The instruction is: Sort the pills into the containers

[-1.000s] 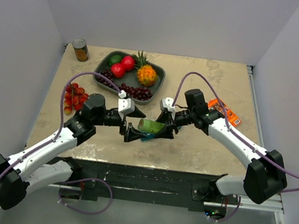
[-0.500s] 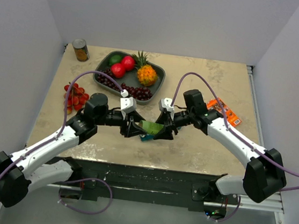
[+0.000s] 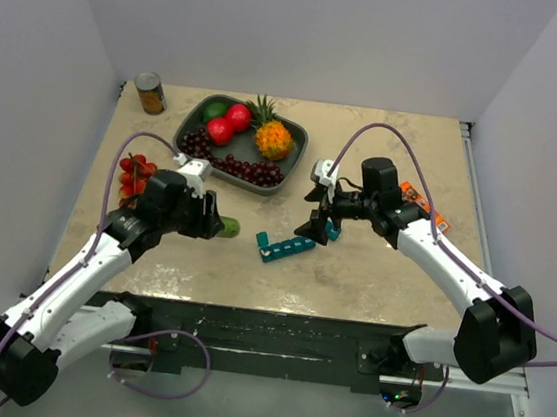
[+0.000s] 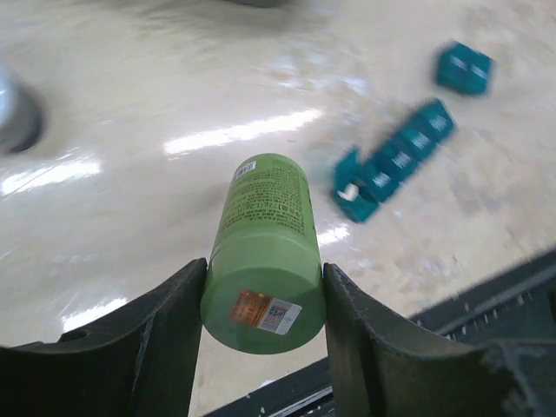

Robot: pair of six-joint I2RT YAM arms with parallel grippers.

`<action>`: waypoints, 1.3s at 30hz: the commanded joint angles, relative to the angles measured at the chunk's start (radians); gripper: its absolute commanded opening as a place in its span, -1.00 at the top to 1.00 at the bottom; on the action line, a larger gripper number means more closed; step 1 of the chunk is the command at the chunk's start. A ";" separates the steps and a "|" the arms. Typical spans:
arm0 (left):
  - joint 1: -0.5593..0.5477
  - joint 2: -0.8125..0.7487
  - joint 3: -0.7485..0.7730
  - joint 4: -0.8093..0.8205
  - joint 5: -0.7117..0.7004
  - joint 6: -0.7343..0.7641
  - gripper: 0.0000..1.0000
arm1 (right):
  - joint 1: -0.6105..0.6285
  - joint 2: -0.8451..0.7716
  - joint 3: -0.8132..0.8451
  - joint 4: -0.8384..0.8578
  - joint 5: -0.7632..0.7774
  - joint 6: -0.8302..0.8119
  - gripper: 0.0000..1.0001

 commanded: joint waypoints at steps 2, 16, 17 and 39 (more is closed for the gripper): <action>0.053 0.070 0.126 -0.172 -0.417 -0.167 0.94 | -0.011 -0.046 -0.001 0.063 0.061 0.044 -0.98; 0.354 0.258 0.086 0.000 -0.459 -0.094 0.71 | -0.014 -0.086 -0.022 0.090 0.004 0.062 -0.98; 0.358 0.271 0.100 0.004 -0.450 -0.092 0.63 | -0.013 -0.091 -0.024 0.090 0.001 0.063 -0.98; 0.437 0.375 0.210 0.018 -0.371 -0.085 -0.65 | -0.039 -0.106 -0.025 0.090 0.030 0.060 -0.98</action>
